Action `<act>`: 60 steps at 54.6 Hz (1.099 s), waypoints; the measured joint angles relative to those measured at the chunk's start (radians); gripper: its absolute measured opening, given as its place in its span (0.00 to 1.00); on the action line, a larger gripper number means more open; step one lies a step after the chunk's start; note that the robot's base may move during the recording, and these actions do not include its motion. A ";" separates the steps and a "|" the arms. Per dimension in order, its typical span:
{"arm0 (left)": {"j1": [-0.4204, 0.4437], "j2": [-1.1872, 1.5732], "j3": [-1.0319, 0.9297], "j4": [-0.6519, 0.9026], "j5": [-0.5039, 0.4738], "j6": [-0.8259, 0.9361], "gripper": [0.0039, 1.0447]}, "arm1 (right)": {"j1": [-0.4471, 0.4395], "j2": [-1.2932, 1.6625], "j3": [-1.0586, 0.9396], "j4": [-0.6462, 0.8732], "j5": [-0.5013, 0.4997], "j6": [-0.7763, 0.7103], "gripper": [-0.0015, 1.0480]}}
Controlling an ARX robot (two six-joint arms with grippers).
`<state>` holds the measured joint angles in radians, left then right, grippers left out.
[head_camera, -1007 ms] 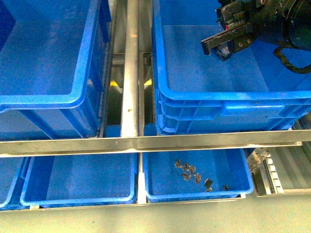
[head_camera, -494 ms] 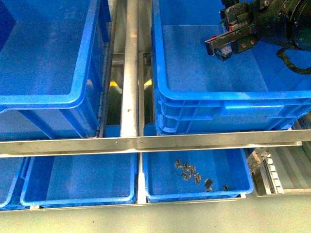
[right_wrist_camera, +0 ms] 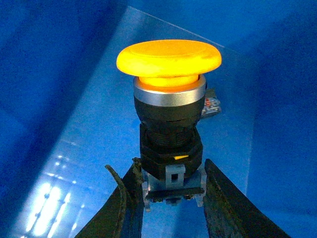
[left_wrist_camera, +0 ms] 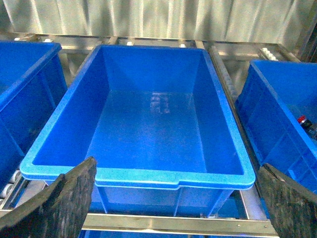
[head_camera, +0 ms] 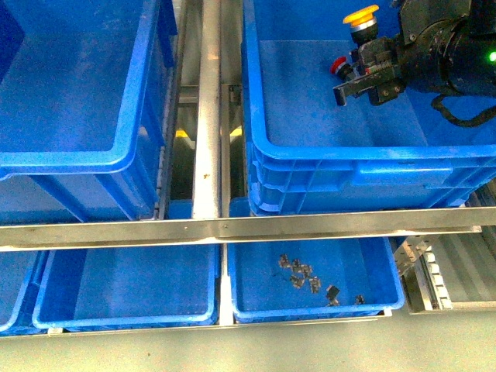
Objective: Pick red and yellow buttons and place in box
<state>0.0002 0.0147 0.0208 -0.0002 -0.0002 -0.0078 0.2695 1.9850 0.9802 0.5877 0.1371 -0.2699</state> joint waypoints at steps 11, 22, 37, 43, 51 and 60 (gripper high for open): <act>0.000 0.000 0.000 0.000 0.000 0.000 0.93 | -0.064 0.166 0.233 -0.115 -0.021 -0.036 0.25; 0.000 0.000 0.000 0.000 0.000 0.000 0.93 | -0.082 0.362 0.537 -0.295 -0.025 -0.090 0.25; 0.000 0.000 0.000 0.000 0.000 0.000 0.93 | -0.074 0.568 0.921 -0.505 0.021 -0.108 0.25; 0.000 0.000 0.000 0.000 0.000 0.000 0.93 | -0.068 0.609 1.011 -0.569 0.013 -0.131 0.25; 0.000 0.000 0.000 0.000 0.000 0.000 0.93 | -0.055 0.637 1.062 -0.634 0.006 -0.137 0.31; 0.000 0.000 0.000 0.000 0.000 0.000 0.93 | -0.039 0.644 1.059 -0.642 0.006 -0.134 0.56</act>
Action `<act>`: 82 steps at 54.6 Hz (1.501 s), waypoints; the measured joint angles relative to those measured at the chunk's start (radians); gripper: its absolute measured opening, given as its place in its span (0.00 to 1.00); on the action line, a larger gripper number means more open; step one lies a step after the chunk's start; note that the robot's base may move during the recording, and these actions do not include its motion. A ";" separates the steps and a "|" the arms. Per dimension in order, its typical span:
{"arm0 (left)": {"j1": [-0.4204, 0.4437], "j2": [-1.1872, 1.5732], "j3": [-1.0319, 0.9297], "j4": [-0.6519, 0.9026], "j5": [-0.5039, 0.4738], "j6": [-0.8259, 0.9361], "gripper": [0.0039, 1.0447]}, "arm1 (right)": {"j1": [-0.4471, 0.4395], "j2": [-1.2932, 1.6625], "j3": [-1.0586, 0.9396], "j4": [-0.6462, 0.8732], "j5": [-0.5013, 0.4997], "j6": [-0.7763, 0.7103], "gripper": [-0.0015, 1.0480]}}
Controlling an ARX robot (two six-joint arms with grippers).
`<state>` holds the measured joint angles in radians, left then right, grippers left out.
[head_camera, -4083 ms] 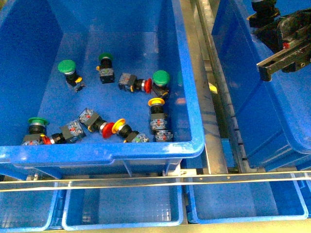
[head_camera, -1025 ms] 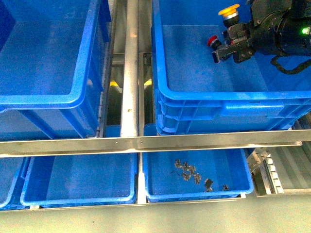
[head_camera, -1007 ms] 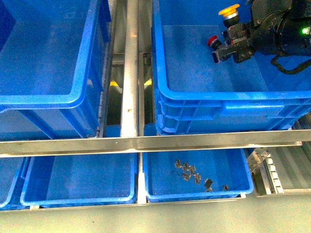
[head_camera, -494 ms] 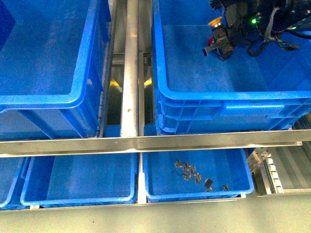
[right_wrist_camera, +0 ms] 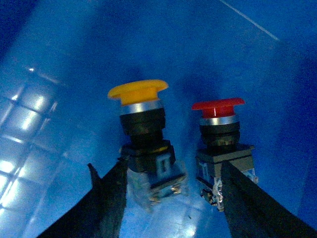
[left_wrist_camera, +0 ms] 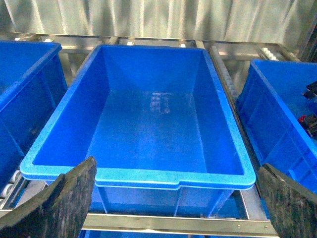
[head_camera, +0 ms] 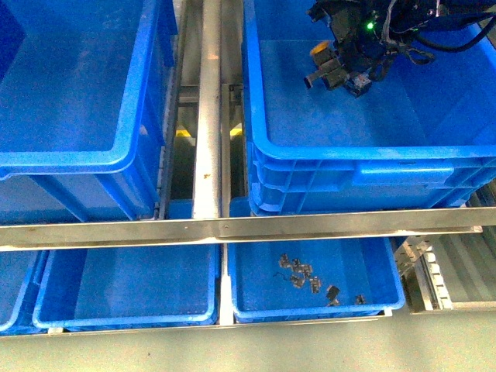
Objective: Pick red and yellow buttons and place in box
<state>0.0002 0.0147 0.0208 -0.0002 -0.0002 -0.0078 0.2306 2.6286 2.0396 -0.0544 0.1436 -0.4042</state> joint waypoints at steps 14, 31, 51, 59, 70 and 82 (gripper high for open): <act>0.000 0.000 0.000 0.000 0.000 0.000 0.93 | 0.025 -0.203 -0.322 0.270 0.028 0.085 0.94; 0.000 0.000 0.000 0.000 0.000 0.000 0.93 | 0.140 -0.818 -1.043 0.525 0.247 0.480 0.94; 0.000 0.000 0.000 0.000 0.000 0.000 0.93 | 0.187 -1.141 -1.501 0.740 0.338 0.956 0.80; 0.000 0.000 0.000 0.000 0.000 0.000 0.93 | 0.088 -1.285 -1.732 1.087 0.162 0.516 0.49; 0.000 0.000 0.000 0.000 0.000 0.000 0.93 | -0.033 -1.465 -1.908 1.086 0.048 0.417 0.03; 0.000 0.000 0.000 0.000 0.000 0.000 0.93 | -0.105 -1.666 -1.987 0.950 -0.020 0.411 0.04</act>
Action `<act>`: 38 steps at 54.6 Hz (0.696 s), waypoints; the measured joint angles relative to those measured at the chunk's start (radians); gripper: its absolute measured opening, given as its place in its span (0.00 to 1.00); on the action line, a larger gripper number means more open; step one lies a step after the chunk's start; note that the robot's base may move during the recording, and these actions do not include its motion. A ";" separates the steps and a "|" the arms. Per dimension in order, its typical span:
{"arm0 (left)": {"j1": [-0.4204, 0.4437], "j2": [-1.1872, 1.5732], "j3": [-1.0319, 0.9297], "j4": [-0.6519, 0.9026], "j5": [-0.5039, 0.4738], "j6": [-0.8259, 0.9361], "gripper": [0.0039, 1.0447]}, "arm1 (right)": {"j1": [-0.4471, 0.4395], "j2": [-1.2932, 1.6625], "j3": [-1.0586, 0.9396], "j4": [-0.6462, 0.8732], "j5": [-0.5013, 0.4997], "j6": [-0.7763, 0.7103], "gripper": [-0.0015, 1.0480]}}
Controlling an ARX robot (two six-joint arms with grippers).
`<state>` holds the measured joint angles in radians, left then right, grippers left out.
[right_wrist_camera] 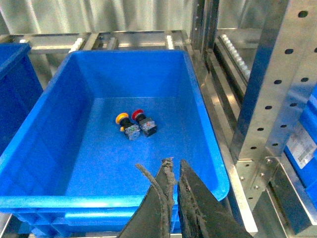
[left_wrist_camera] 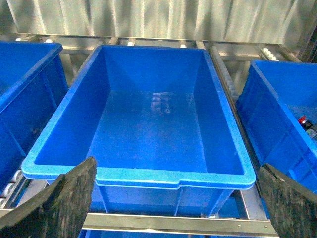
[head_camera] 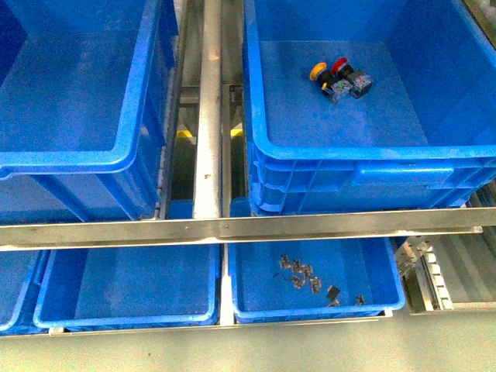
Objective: Pick red and yellow buttons and place in box
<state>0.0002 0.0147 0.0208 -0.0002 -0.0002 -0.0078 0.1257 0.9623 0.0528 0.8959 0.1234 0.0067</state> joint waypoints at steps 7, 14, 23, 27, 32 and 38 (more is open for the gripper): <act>0.000 0.000 0.000 0.000 0.000 0.000 0.93 | -0.026 -0.105 -0.015 -0.089 -0.027 0.000 0.04; 0.000 0.000 0.000 0.000 0.000 0.000 0.93 | -0.101 -0.212 -0.017 -0.175 -0.117 -0.001 0.04; 0.000 0.000 0.000 0.000 0.000 0.000 0.93 | -0.122 -0.335 -0.022 -0.285 -0.121 -0.001 0.04; 0.000 0.000 0.000 0.000 0.000 0.000 0.93 | -0.122 -0.382 -0.023 -0.328 -0.121 -0.001 0.04; 0.000 0.000 0.000 0.000 0.000 0.000 0.93 | -0.122 -0.445 -0.023 -0.386 -0.121 -0.001 0.04; 0.000 0.000 0.000 0.000 0.000 0.000 0.93 | -0.122 -0.524 -0.024 -0.461 -0.121 -0.001 0.04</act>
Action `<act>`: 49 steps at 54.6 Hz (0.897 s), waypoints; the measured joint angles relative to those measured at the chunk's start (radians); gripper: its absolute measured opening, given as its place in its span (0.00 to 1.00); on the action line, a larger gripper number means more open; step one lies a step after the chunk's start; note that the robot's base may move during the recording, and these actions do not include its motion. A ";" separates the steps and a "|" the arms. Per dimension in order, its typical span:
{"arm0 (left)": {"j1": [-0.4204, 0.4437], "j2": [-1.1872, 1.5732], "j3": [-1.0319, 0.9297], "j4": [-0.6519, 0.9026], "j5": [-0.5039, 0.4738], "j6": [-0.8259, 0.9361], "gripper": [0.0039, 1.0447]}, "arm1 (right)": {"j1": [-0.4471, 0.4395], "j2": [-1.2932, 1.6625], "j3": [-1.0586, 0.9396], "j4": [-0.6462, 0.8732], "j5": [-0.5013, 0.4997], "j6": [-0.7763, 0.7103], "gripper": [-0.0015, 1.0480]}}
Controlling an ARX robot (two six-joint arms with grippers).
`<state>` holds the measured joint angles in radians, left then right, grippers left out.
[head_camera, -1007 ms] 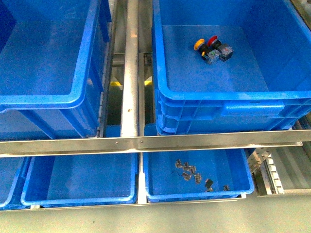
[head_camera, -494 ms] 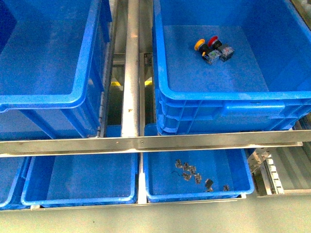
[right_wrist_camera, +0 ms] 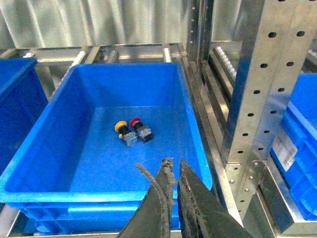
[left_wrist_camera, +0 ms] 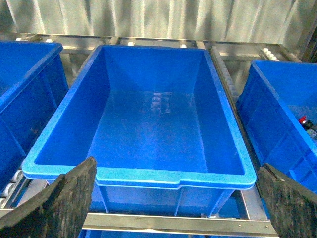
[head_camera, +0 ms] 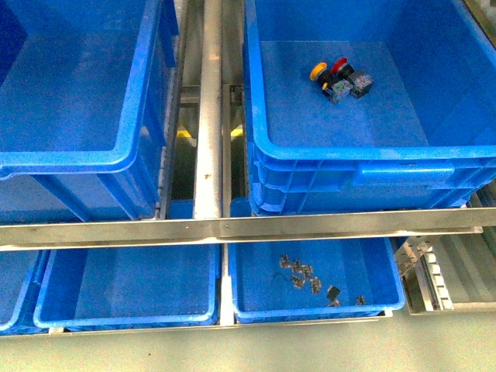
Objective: Pick red and yellow buttons and place in box
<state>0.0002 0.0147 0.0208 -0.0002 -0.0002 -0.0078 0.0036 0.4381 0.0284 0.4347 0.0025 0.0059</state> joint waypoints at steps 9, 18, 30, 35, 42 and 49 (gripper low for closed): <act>0.000 0.000 0.000 0.000 0.000 0.000 0.93 | 0.000 -0.084 0.000 -0.080 0.000 0.000 0.04; 0.000 0.000 0.000 0.000 0.000 0.000 0.93 | 0.000 -0.150 -0.001 -0.145 0.000 0.000 0.04; 0.000 0.000 0.000 0.000 0.000 0.000 0.93 | 0.000 -0.220 -0.008 -0.214 -0.002 0.000 0.04; 0.000 0.000 0.000 0.000 0.000 0.000 0.93 | 0.000 -0.245 -0.008 -0.240 -0.002 0.000 0.04; 0.000 0.000 0.000 0.000 0.000 0.000 0.93 | 0.000 -0.325 -0.007 -0.344 -0.002 0.000 0.04; 0.000 0.000 0.000 0.000 0.000 0.000 0.93 | -0.001 -0.428 -0.007 -0.430 -0.002 0.000 0.04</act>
<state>0.0002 0.0147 0.0208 -0.0002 -0.0002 -0.0078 0.0029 0.0097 0.0212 0.0051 0.0002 0.0059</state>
